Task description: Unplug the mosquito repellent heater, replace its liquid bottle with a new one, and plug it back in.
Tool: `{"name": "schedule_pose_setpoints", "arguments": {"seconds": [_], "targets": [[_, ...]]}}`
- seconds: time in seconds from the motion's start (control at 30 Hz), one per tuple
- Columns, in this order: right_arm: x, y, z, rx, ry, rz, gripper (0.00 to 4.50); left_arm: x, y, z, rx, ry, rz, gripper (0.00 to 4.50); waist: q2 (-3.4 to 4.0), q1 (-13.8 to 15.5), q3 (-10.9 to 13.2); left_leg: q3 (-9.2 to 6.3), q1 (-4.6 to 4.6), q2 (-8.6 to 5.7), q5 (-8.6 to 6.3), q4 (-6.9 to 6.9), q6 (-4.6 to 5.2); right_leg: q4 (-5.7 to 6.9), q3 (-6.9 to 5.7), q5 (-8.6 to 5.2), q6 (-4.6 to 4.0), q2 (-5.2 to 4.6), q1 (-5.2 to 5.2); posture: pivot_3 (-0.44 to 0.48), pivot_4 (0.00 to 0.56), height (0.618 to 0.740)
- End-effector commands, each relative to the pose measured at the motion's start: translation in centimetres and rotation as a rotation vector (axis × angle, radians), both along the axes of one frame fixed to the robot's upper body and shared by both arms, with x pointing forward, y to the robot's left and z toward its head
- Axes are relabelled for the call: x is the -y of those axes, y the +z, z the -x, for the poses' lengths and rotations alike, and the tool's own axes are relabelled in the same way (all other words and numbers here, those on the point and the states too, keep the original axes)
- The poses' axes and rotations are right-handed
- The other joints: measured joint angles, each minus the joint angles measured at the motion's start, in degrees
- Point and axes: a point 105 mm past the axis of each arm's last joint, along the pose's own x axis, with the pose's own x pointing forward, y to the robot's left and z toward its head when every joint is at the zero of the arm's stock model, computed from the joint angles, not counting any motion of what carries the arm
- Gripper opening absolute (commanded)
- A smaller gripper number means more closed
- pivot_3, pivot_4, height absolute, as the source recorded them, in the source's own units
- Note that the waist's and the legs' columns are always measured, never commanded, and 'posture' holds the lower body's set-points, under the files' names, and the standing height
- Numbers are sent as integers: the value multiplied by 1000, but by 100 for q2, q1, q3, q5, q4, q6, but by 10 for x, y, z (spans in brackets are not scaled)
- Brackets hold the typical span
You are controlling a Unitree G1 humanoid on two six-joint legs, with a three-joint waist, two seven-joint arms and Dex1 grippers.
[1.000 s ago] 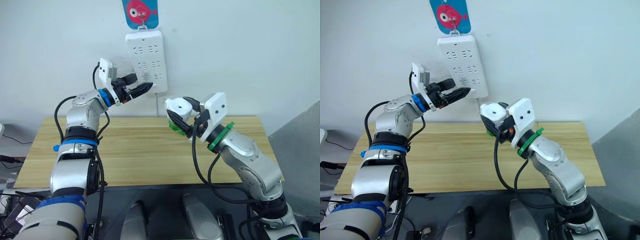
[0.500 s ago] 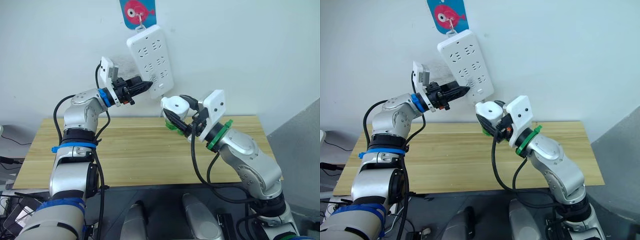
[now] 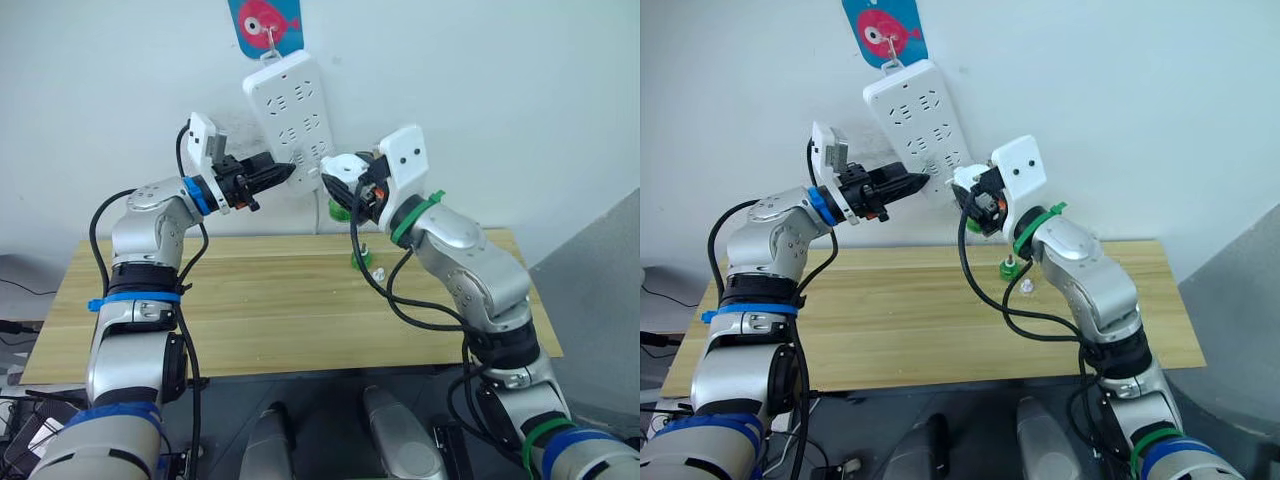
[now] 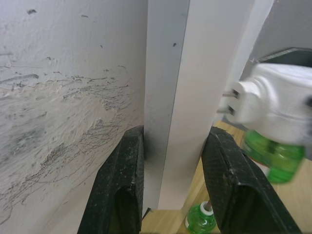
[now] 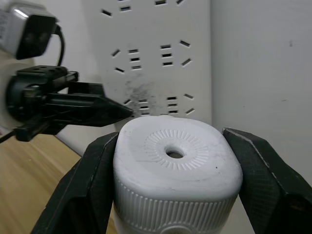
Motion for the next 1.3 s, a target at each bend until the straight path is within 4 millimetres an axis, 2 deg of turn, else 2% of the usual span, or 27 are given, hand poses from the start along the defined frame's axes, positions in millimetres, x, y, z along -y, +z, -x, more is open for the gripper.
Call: {"name": "schedule_pose_setpoints", "arguments": {"seconds": [0.03,0.57,1.0,1.3], "targets": [[-6,22,5,90,23,-37,3033,-9,11,3,38,34,-9,1349,0,-20,0,0,1,0,0,0,0,2,0,0,0,0,0,-241,234,735],[-18,23,0,121,32,-3,3024,-8,12,4,41,33,-17,1348,0,-37,0,-1,6,-1,0,5,0,21,0,0,0,0,-2,-236,231,735],[-11,23,7,101,36,3,3024,-11,11,5,40,39,-34,1347,0,-35,0,-1,6,-1,0,5,-1,23,-1,0,0,0,-2,-234,231,735],[-12,19,6,90,27,15,3024,-11,10,5,39,37,-34,1344,0,-36,0,-1,6,-1,0,3,-1,23,-1,0,0,0,-3,-232,228,735]]}}
